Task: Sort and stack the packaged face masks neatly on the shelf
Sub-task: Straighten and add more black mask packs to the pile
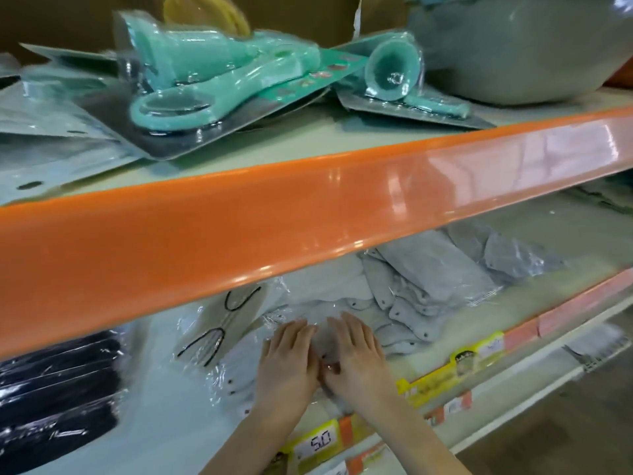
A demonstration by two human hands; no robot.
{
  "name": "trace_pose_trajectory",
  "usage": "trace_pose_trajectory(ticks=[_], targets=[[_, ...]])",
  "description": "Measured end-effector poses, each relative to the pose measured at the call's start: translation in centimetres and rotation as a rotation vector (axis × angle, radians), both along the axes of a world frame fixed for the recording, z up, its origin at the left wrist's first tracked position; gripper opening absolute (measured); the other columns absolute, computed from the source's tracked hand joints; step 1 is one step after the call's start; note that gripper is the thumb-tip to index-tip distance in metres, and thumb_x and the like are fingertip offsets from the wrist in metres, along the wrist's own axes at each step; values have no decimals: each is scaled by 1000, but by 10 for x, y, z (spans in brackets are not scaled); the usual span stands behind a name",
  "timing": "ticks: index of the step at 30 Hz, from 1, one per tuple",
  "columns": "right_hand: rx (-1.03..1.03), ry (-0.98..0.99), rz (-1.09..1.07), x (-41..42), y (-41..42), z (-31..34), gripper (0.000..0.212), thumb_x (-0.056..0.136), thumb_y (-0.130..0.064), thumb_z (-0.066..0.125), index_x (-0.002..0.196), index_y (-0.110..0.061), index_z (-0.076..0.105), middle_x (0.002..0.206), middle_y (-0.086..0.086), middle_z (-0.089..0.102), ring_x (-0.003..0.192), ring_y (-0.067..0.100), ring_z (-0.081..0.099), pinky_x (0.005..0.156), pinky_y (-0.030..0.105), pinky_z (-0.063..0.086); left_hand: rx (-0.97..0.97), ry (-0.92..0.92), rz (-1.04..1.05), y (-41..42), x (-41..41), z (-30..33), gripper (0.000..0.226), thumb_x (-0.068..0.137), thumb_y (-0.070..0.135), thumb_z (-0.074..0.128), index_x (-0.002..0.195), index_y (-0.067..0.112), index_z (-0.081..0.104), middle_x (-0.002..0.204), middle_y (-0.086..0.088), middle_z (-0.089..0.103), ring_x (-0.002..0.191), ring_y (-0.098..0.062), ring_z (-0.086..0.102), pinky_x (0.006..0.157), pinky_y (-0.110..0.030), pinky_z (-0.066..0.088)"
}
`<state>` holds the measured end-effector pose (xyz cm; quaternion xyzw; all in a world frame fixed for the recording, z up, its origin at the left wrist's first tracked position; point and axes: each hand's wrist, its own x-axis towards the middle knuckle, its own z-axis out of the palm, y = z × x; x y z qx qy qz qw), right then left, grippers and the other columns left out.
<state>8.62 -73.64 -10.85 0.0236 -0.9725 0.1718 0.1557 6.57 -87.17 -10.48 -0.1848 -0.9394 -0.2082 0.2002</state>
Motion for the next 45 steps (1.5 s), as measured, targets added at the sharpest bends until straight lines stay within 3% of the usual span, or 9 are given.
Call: trace_pose_trajectory(ticks=[5,11,17,22,29,37,40,42,45], targets=[[19,-13,89,-3,15,-9,55,69,-45,48,109,-13,68,114,7,66,106,24,64,87,35,54,-21,14,47,14,2,-15,38,77,27,41,95,13,71,99,-1,70,91,-22,68,75,-38,53],[23,7,280,-22,39,-3,43,72,-46,48,103,-24,66,99,-6,66,91,18,65,69,33,57,-25,30,48,11,3,-32,38,84,34,45,102,13,72,108,-2,69,100,-24,66,82,-39,51],[-49,-165,346,-41,57,2,74,72,-63,15,116,-25,61,114,-7,62,112,13,50,91,28,40,-11,52,53,11,2,-36,52,83,59,47,108,19,69,114,0,68,114,-18,50,91,-38,35],[-140,-15,281,-37,54,-14,36,84,-49,39,89,-24,65,84,-8,64,84,15,60,70,32,50,-25,66,23,9,1,-38,66,85,77,30,114,27,61,118,4,66,117,-17,47,94,-37,33],[-177,142,347,-30,58,-19,18,84,-41,52,90,-28,63,81,-14,60,82,12,56,69,31,52,32,89,4,11,1,-37,50,76,65,53,104,26,66,111,8,67,109,-14,54,93,-31,36],[-116,108,484,-29,58,-20,34,88,-58,46,103,-31,60,104,-13,55,101,11,52,84,27,40,240,-84,13,1,4,-24,68,78,79,43,93,21,76,103,17,67,101,5,52,93,-13,36],[-97,113,510,-30,58,-22,33,86,-55,50,104,-29,59,107,-13,56,102,11,53,84,27,42,304,-137,22,-2,5,-9,52,79,71,44,93,30,73,103,21,67,96,1,56,84,-6,39],[-67,140,496,-30,57,-23,33,86,-51,48,104,-27,61,105,-13,57,101,10,54,85,28,45,282,-187,32,-3,6,2,43,78,65,38,108,41,55,112,29,54,92,-4,58,78,-9,41],[-69,215,402,-31,57,-22,27,87,-44,46,95,-25,63,96,-12,61,92,11,57,79,28,46,353,-146,114,-4,11,8,41,83,55,43,89,27,71,95,20,67,84,-6,61,71,-9,42]])
